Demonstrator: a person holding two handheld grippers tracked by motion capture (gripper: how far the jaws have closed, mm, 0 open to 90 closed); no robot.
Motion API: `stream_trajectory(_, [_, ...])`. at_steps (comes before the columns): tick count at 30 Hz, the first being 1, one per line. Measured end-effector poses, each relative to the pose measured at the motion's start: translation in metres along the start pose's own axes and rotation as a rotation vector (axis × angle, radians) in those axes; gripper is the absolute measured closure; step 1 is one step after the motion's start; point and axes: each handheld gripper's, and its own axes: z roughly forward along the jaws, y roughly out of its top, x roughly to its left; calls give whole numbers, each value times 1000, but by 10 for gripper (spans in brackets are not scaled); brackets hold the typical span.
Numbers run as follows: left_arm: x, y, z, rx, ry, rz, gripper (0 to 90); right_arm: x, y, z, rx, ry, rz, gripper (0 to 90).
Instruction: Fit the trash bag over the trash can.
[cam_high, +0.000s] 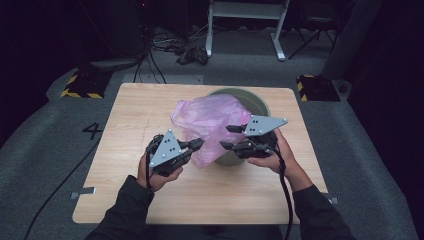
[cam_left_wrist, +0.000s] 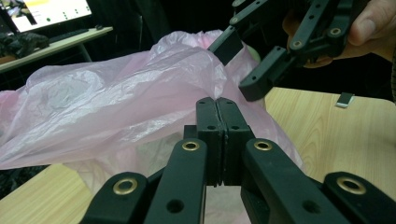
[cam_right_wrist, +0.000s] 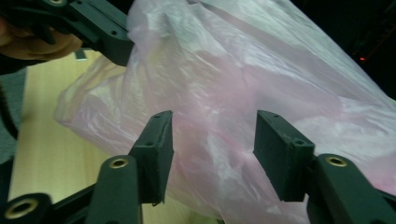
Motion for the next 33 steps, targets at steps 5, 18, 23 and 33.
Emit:
stream_trajectory(5, [-3,5,1,-2,-10,17,892,5,5,3,7,-5,-30,601])
stream_trajectory(18, [-11,12,4,-11,-35,29,690,-7,-1,-15,-26,-78,28,900])
stream_trajectory(23, [-8,6,2,8,-40,-2,561,-17,-10,-33,-36,-104,67,900])
stream_trajectory(33, [-5,0,21,48,-60,-27,531,-26,-27,-50,4,-129,99,839])
